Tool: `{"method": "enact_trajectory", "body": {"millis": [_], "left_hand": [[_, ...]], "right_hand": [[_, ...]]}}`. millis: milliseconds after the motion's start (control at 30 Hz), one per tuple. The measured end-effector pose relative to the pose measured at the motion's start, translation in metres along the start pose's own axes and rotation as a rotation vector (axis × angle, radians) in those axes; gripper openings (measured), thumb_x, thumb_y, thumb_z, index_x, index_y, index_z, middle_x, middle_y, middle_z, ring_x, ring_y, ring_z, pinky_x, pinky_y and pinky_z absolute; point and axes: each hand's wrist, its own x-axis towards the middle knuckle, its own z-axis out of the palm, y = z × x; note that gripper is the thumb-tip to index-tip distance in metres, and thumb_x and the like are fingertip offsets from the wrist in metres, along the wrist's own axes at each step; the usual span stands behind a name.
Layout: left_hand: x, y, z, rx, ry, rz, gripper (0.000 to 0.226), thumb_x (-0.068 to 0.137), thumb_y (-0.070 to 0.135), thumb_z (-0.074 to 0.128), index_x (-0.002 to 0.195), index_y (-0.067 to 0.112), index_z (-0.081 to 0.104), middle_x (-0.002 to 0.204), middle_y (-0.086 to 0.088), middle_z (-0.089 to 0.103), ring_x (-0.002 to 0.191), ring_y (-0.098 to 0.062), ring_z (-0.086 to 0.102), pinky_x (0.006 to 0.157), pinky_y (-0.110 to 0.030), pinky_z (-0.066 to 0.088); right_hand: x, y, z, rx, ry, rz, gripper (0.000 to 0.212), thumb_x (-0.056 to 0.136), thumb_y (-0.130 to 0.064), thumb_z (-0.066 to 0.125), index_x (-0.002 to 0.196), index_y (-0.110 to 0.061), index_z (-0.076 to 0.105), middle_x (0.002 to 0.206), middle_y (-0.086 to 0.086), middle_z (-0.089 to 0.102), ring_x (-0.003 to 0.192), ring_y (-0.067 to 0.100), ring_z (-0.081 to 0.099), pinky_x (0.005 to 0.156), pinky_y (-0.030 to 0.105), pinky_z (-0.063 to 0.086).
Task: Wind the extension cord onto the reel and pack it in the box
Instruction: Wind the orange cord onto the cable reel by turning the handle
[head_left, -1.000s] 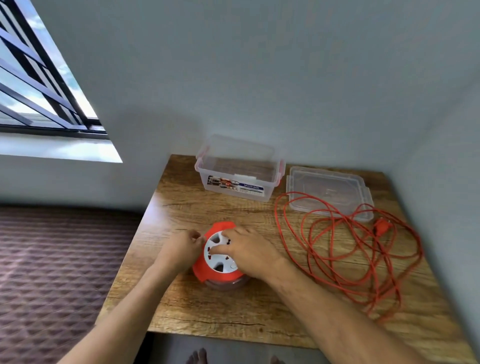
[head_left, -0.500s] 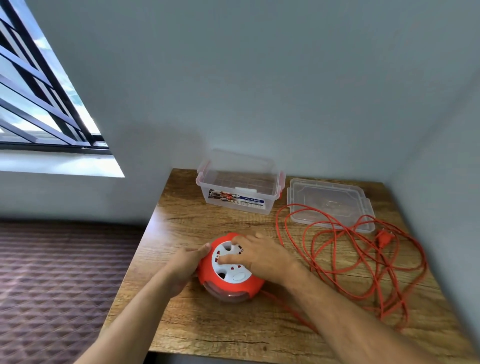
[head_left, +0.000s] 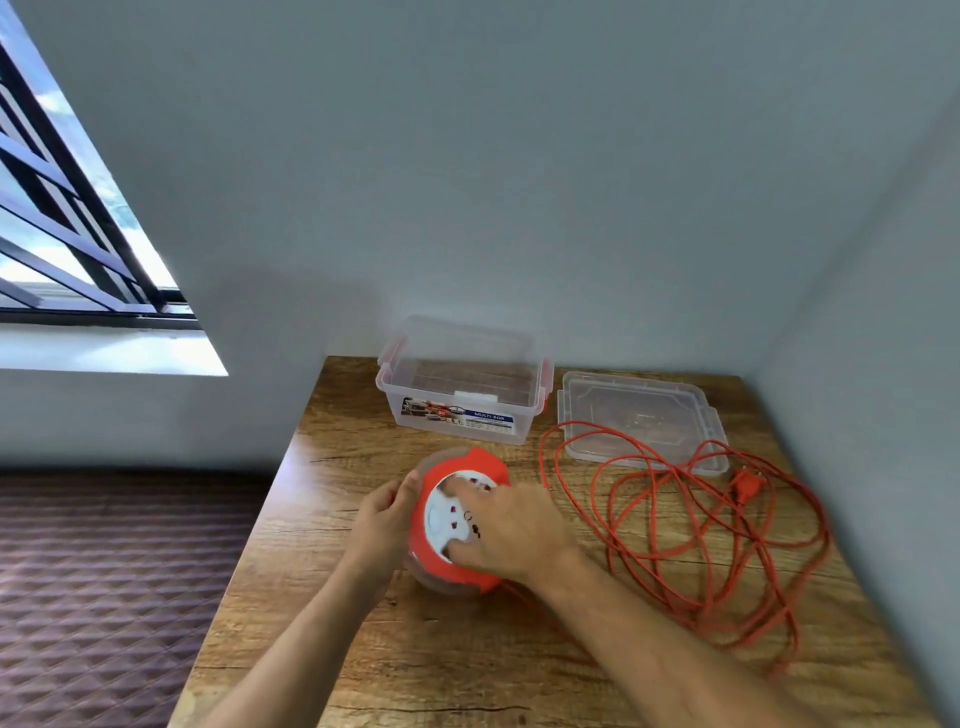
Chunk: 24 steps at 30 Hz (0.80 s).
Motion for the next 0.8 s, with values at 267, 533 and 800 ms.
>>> {"method": "enact_trajectory", "body": {"millis": [267,533,800], "left_hand": [[0.008,0.015,0.006,0.053,0.080,0.068,0.044,0.108,0.041,0.049,0.098,0.008,0.076,0.088,-0.017,0.082,0.090,-0.044,0.078,0.080,-0.053,0.063],[0.030,0.046,-0.015,0.415,-0.198,0.090,0.057,0.104,0.052,0.049,0.095,0.004,0.078,0.088,-0.020,0.081,0.083,-0.041,0.078,0.083,-0.050,0.064],[0.041,0.071,-0.026,0.502,-0.487,0.016,0.036,0.105,0.046,0.051,0.114,0.019,0.073,0.098,-0.008,0.084,0.087,-0.028,0.082,0.069,-0.034,0.066]], "right_hand": [[-0.011,-0.006,-0.013,0.164,0.167,0.251,0.046,0.088,-0.030,0.064,0.131,-0.026,0.049,0.109,0.004,0.068,0.069,0.026,0.070,0.053,0.037,0.057],[-0.004,0.013,-0.042,-0.238,-0.113,-0.486,0.063,0.093,-0.019,0.064,0.140,-0.046,0.033,0.129,0.014,0.047,0.082,0.031,0.064,0.051,0.035,0.050],[0.000,0.020,-0.056,-0.222,-0.185,-0.711,0.075,0.082,-0.015,0.078,0.136,-0.048,0.038,0.155,0.007,0.026,0.080,0.031,0.065,0.052,0.033,0.053]]}}
